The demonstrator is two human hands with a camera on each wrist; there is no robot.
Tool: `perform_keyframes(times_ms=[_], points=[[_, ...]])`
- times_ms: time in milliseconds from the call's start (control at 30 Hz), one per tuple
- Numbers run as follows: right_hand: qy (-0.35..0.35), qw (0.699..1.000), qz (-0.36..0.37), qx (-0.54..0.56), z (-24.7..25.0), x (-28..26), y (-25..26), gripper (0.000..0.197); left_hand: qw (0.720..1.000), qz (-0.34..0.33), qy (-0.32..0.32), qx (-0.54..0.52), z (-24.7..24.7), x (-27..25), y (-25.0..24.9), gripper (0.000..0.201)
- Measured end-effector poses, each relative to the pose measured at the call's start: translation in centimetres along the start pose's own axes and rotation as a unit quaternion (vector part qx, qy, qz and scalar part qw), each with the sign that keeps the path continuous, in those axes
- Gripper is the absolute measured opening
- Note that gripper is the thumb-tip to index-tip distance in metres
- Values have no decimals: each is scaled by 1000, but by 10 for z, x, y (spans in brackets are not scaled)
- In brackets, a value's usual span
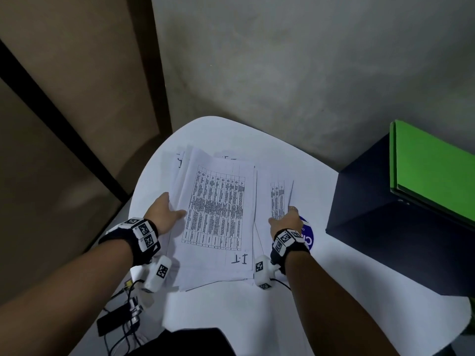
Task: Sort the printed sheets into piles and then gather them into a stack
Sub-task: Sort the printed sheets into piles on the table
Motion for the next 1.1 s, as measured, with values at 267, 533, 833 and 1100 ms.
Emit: perform_keyframes(times_ms=[267, 533, 833, 1100], points=[[-72, 992, 100, 26, 78, -27, 29, 50, 1000, -16, 3, -7, 2, -5, -5, 74], [-168, 923, 287, 196, 200, -84, 106, 37, 1000, -13, 4, 4, -5, -9, -11, 68], [-84, 896, 245, 360, 202, -74, 89, 31, 999, -38, 24, 11, -10, -13, -15, 39], [105, 984, 52, 137, 21, -14, -6, 77, 961, 95, 71, -250, -22, -11, 12, 89]])
Point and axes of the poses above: each hand's wrist, its own x-axis towards the middle knuckle, its own z-axis out of the back of the hand, y = z × x, the point moved 10 cm from there along x, towards the middle knuckle, and after that the axes turned 3 degrees about -z, right-handed, at the moved point
